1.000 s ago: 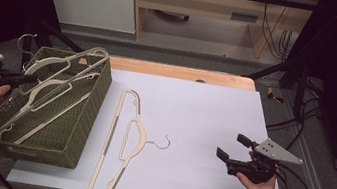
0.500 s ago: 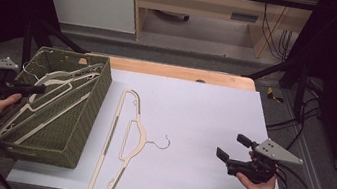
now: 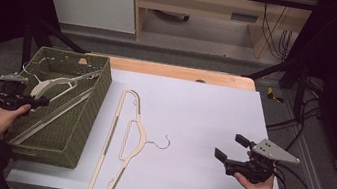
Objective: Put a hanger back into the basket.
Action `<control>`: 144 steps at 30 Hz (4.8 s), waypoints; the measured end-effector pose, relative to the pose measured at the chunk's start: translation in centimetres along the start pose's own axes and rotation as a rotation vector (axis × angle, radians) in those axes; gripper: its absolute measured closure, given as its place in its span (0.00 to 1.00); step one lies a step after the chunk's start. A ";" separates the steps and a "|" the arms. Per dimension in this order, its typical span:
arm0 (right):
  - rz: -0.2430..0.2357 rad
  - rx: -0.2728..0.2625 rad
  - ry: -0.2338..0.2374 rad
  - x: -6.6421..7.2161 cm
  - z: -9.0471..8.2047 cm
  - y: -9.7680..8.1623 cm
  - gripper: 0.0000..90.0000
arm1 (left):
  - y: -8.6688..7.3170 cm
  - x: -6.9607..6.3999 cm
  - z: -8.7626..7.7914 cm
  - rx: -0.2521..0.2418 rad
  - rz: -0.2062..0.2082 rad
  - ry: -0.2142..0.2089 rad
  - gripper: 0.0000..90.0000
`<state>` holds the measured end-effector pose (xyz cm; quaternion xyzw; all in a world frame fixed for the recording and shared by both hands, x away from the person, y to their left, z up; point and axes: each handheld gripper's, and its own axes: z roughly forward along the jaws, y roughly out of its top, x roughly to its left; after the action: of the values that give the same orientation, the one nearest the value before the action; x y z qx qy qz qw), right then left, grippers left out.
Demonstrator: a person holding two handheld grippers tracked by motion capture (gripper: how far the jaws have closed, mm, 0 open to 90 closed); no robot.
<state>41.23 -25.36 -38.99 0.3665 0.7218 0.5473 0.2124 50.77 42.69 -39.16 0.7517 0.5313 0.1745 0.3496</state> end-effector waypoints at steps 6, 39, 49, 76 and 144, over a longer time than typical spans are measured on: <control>0.000 0.004 0.000 0.1 0.2 0.0 0.12 | -0.3 0.5 -0.3 -0.012 0.026 0.080 0.62; 0.011 -0.047 0.074 1.1 1.1 1.0 0.11 | 0.8 -16.1 -3.6 -0.348 0.205 -0.196 0.14; -0.010 -0.055 0.099 2.0 2.2 1.3 0.13 | -1.3 -22.2 -0.4 -0.277 0.302 -0.292 0.08; -0.101 0.165 0.185 5.9 14.1 1.6 0.33 | -5.4 -23.7 4.1 -0.146 0.340 -0.327 0.09; -0.257 0.457 0.393 6.8 20.5 -0.2 1.00 | -3.5 -26.8 9.1 0.035 0.381 -0.288 0.20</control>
<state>51.31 -7.14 -44.94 0.1981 0.8935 0.4001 0.0484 44.17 15.61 -45.09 0.8613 0.3276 0.1192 0.3697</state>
